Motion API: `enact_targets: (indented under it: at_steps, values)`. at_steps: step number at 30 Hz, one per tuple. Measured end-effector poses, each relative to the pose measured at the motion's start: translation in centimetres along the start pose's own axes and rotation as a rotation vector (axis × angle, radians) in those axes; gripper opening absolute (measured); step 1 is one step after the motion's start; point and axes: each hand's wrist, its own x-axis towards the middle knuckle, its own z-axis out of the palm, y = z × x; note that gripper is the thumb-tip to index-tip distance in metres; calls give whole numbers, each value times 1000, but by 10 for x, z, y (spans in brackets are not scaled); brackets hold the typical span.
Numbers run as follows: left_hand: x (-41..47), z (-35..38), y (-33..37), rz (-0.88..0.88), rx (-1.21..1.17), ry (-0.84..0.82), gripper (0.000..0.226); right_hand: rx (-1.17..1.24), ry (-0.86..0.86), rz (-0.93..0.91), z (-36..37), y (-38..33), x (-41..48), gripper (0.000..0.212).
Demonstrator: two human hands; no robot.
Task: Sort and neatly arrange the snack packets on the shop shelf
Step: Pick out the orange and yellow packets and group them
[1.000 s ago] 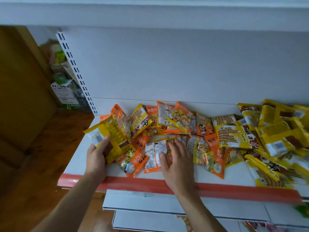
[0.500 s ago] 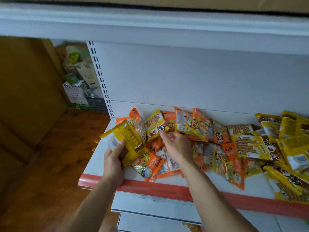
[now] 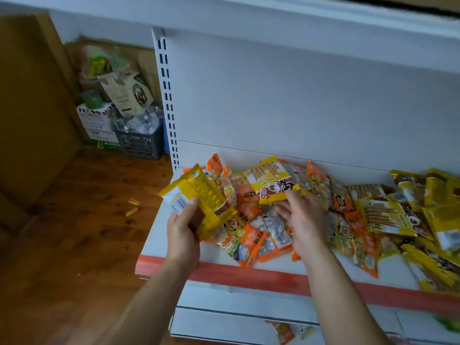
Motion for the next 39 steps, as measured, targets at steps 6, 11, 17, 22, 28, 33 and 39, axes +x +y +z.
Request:
enact_targets:
  at_steps: [6,11,17,22,28,33,39]
  values:
    - [36,-29,52,32,-46,196,24,61,-40,-68,5,9,-22,17]
    - [42,-36,59,-18,5,209,27,22,-13,-76,18,22,-33,19]
    - [34,-17,50,-123,55,7,12,159,35,-24,16,18,-47,18]
    - [10,40,33,-244,68,-452,22,157,212,-50,-29,9,-65,16]
    - [-34,109,-7,-330,37,-679,27,405,375,-26,-108,-3,-70,23]
    - [-59,175,-60,-348,75,-585,16,484,398,-83,-177,-24,-48,17]
    - [-72,278,-121,-65,339,-518,28,392,547,-356,-271,-85,2,17]
